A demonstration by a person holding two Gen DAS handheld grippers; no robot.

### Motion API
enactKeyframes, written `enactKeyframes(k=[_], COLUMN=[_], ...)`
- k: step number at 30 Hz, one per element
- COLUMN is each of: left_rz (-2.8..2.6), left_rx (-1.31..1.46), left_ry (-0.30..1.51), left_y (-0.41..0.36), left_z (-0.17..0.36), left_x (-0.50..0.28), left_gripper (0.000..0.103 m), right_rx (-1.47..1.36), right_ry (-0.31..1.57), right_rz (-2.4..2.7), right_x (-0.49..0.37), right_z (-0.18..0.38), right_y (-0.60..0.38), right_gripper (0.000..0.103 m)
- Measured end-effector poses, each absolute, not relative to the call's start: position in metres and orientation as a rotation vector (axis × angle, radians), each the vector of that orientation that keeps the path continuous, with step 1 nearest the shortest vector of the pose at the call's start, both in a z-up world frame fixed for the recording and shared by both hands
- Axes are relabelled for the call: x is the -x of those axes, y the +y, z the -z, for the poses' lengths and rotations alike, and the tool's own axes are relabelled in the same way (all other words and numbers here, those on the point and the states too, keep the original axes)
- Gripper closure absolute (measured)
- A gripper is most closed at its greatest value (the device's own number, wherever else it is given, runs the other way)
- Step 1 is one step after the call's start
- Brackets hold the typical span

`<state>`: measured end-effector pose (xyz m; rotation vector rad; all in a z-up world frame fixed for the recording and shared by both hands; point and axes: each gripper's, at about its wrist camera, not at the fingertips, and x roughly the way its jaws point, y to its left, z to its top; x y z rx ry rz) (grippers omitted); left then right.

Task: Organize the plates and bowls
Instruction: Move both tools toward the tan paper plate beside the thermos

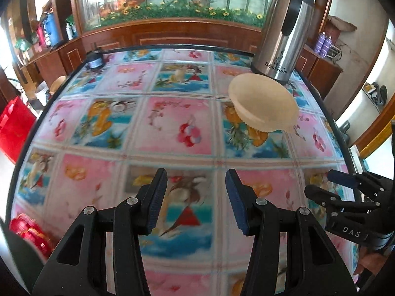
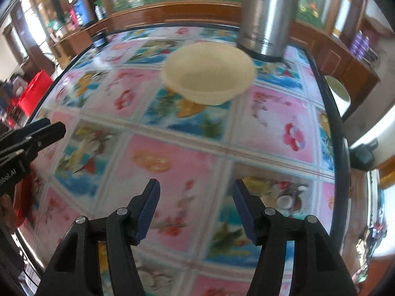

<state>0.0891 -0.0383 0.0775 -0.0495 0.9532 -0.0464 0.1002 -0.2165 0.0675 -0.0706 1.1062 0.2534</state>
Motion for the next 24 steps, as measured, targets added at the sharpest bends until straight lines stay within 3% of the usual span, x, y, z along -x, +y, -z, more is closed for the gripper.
enactKeyframes(k=[24], left_rz=[0.062], left_rx=[0.165], left_ry=[0.967], left_y=[-0.08], left_z=[-0.044], left_x=[-0.224], left_gripper=[0.054], right_rx=[-0.123], right_ry=[1.058], right_rz=[-0.296], right_x=[-0.237], right_z=[-0.059], right_y=[-0.257], right_gripper=[0.042])
